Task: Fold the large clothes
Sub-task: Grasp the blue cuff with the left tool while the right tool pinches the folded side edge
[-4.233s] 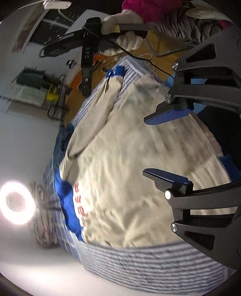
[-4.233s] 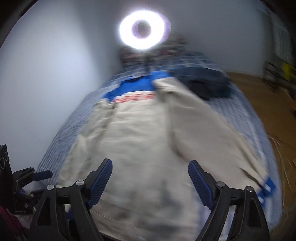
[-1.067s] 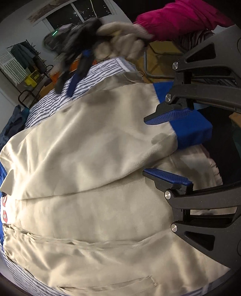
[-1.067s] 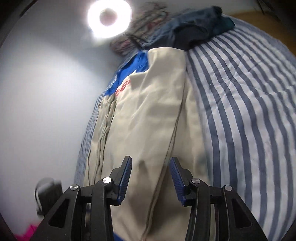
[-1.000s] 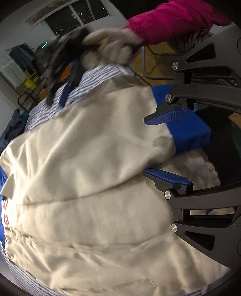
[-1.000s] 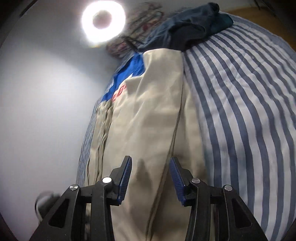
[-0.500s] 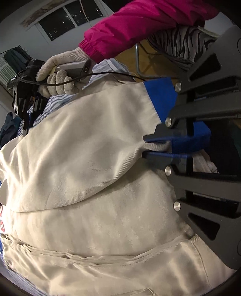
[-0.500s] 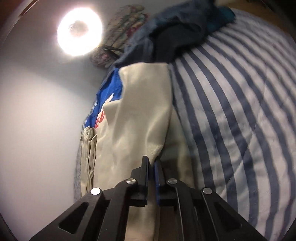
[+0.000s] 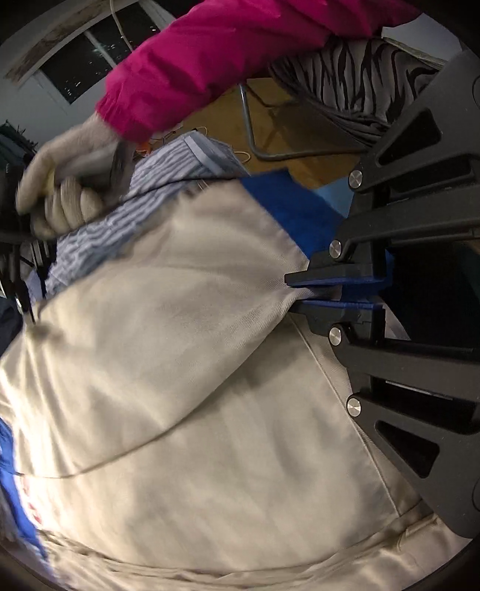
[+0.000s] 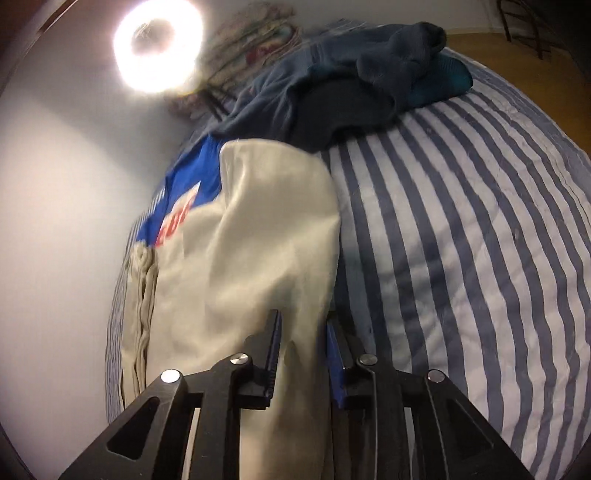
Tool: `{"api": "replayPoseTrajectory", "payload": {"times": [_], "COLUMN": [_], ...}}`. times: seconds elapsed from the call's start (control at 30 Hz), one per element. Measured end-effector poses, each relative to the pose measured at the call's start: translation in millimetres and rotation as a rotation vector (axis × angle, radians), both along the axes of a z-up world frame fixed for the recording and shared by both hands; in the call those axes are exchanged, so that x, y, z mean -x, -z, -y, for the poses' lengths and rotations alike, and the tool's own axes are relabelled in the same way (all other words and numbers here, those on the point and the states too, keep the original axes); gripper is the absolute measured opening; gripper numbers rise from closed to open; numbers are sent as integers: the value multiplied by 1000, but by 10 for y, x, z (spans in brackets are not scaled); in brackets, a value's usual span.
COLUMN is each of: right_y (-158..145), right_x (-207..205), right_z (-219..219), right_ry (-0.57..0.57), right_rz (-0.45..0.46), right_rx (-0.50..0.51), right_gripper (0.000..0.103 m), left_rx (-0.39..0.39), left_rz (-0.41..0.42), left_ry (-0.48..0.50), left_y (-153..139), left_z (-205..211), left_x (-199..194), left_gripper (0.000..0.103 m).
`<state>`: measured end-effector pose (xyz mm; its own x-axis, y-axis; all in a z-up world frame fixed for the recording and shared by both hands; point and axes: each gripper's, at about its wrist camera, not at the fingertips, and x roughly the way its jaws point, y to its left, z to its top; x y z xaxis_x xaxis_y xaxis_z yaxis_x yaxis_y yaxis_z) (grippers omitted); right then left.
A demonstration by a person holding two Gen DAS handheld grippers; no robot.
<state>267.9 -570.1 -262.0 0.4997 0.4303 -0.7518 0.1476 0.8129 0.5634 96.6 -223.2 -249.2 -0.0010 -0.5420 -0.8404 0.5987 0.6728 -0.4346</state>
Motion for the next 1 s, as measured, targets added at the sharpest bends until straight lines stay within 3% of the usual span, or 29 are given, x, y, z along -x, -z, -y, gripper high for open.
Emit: {"api": "replayPoseTrajectory", "payload": {"times": [0.13, 0.3, 0.4, 0.53, 0.67, 0.7, 0.73, 0.77, 0.83, 0.9, 1.0], "right_y": [-158, -213, -127, 202, 271, 263, 260, 250, 188, 17, -164], "right_x": [406, 1076, 1459, 1926, 2126, 2136, 2131, 2125, 2102, 2118, 2148], "right_z": [10, -72, -133, -209, -362, -386, -424, -468, -573, -628, -442], "right_ry": [-45, -93, -111, -111, -155, -163, -175, -183, -206, -211, -176], "right_rz": [16, -12, -49, -147, -125, -121, -119, -119, -106, -70, -18], "right_rx": [-46, -92, -84, -138, -145, -144, -143, -115, -69, 17, 28], "right_gripper": [34, 35, 36, 39, 39, 37, 29, 14, 1, 0, 0], "left_rx": [22, 58, 115, 136, 134, 136, 140, 137, 123, 142, 181], "left_rz": [-39, -57, -113, -127, -145, -147, -154, -156, -137, -142, -125], "left_ry": [-22, -47, -92, -115, -98, -97, -90, -80, -72, -84, -69], "left_y": [-28, -70, -62, -68, 3, 11, 21, 27, 61, 26, -74], "left_z": [-85, -253, -439, -484, -438, -441, -404, -346, -173, -153, -92], "left_x": [-5, -19, -87, -202, -218, -210, -215, -207, -186, -161, -61], "left_gripper": [10, 27, 27, 27, 27, 26, 19, 8, 7, 5, 5]}}
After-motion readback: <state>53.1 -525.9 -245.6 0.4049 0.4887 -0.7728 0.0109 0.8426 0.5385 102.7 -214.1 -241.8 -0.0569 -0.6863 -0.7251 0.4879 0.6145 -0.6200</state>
